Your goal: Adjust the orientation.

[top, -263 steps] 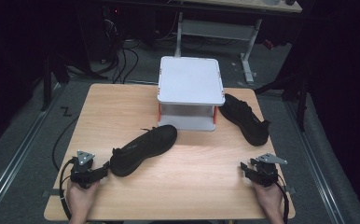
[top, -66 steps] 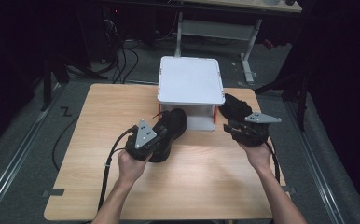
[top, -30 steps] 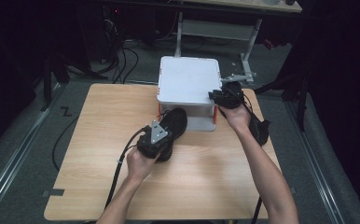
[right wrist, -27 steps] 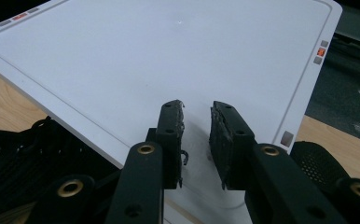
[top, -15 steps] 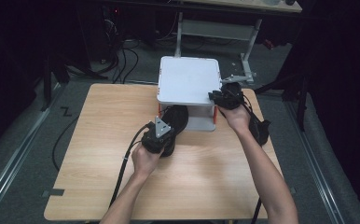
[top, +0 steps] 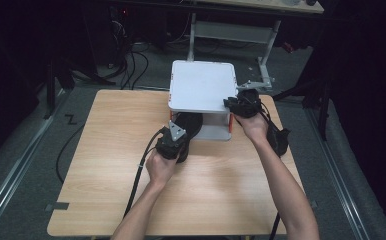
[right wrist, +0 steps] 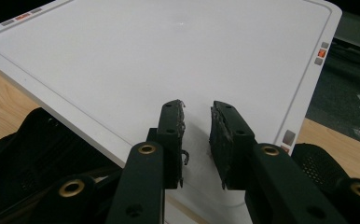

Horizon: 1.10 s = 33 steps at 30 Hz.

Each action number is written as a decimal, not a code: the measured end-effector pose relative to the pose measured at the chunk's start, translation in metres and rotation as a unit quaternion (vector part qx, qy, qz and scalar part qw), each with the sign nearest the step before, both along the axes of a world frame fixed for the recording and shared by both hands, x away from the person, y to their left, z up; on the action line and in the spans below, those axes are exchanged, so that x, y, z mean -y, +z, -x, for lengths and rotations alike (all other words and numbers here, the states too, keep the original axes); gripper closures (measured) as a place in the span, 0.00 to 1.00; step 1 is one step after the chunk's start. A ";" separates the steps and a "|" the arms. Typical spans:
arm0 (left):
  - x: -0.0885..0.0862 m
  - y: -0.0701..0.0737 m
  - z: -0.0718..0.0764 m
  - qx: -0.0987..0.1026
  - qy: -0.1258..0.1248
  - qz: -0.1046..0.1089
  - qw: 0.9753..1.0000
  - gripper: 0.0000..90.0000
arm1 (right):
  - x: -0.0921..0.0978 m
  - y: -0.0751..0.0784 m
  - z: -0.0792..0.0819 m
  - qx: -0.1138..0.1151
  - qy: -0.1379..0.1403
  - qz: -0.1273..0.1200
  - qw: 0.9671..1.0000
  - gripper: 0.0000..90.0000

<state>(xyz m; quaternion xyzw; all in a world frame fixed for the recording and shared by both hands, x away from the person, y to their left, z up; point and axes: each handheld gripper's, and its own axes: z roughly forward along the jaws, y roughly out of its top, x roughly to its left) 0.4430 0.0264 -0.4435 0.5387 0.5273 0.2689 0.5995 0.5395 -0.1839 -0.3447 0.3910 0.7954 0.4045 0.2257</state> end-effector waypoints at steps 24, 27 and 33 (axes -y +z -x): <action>0.004 -0.012 -0.045 -0.020 0.067 0.015 0.997 0.94 | 0.000 -0.001 0.000 0.003 0.000 -0.001 1.000 0.82; 0.005 -0.011 -0.049 -0.022 0.067 0.025 0.997 0.94 | 0.000 -0.001 0.000 0.002 0.001 -0.001 1.000 0.82; 0.010 -0.010 -0.054 -0.028 0.066 0.053 0.996 0.93 | 0.000 -0.001 0.000 0.003 0.001 0.000 1.000 0.82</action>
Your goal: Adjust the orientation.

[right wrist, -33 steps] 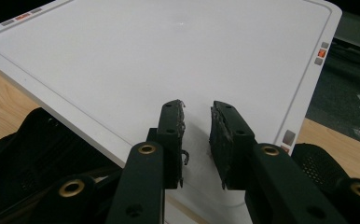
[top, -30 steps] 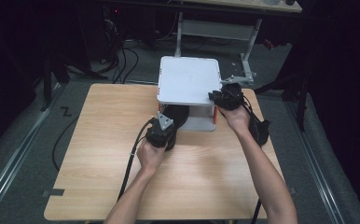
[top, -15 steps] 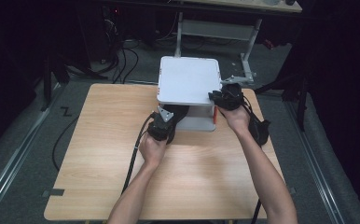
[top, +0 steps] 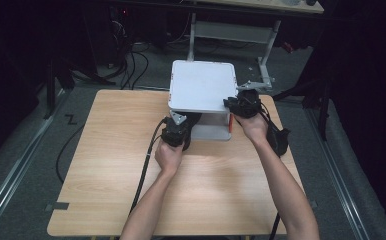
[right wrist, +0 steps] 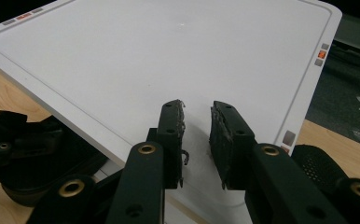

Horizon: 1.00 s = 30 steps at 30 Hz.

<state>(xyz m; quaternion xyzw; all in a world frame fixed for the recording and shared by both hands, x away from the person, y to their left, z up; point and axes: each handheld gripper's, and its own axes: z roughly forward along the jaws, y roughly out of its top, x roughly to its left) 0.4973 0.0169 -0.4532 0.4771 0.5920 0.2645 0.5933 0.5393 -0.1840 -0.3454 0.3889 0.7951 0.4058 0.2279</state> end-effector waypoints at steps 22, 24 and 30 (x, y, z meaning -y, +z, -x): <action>0.003 0.002 -0.019 -0.012 -0.004 0.004 1.000 0.83 | 0.000 0.002 0.001 -0.006 0.000 0.006 1.000 0.82; 0.001 0.004 -0.018 -0.014 -0.002 0.006 1.000 0.76 | 0.000 0.001 0.002 -0.002 -0.001 0.003 1.000 0.82; -0.010 0.007 -0.013 -0.023 -0.006 0.027 0.999 0.59 | 0.000 0.000 0.002 -0.001 -0.004 0.003 1.000 0.82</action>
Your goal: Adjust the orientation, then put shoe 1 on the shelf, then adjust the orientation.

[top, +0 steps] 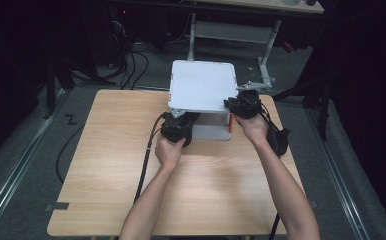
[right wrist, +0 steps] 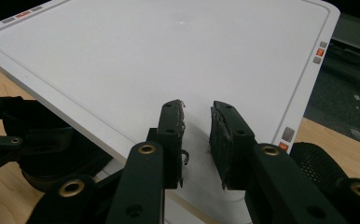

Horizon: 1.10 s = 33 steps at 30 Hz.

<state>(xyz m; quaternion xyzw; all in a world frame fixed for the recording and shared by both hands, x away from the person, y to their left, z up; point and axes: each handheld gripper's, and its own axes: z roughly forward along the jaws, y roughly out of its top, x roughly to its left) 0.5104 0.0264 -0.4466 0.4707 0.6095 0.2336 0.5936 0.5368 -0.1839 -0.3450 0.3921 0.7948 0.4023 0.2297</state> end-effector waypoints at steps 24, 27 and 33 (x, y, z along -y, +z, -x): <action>-0.056 -0.006 0.056 -0.008 -0.041 0.020 0.999 0.47 | 0.001 -0.001 0.000 0.005 0.004 -0.003 1.000 0.81; -0.068 -0.012 0.065 -0.015 -0.024 0.009 1.000 0.47 | 0.001 -0.002 0.001 0.009 0.003 -0.003 1.000 0.81; -0.092 -0.026 0.082 -0.032 -0.012 0.007 0.999 0.46 | 0.002 -0.002 0.001 0.013 0.005 -0.004 1.000 0.81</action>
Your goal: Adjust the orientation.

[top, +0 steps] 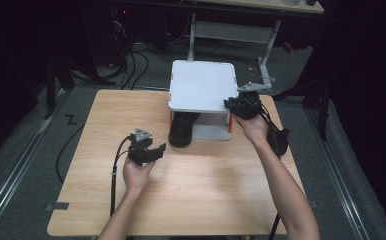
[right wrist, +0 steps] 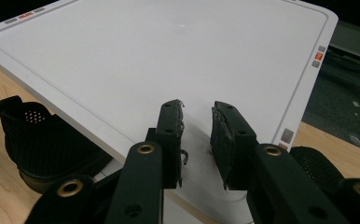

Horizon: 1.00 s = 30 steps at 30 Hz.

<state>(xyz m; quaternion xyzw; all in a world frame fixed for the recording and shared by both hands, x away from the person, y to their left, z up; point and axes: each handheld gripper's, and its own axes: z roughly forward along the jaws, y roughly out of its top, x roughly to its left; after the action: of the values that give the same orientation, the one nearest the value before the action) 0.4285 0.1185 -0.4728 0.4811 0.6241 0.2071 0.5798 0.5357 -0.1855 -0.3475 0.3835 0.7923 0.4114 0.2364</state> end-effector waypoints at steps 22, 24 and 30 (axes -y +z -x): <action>-0.035 -0.042 0.031 -0.028 0.046 -0.056 0.997 0.45 | 0.009 -0.001 0.004 -0.006 0.002 -0.017 1.000 0.67; -0.035 -0.043 0.031 -0.027 0.045 -0.061 0.997 0.43 | 0.008 0.000 0.005 -0.006 -0.003 -0.015 1.000 0.66; -0.031 -0.044 0.031 -0.027 0.036 -0.078 0.996 0.38 | 0.012 -0.001 0.016 -0.004 -0.001 -0.032 0.999 0.60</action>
<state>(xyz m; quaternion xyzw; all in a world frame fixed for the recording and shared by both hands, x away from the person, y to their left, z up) 0.3973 0.1499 -0.5171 0.5076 0.6385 0.2622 0.5157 0.5202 -0.1977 -0.3488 0.3932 0.7795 0.4349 0.2207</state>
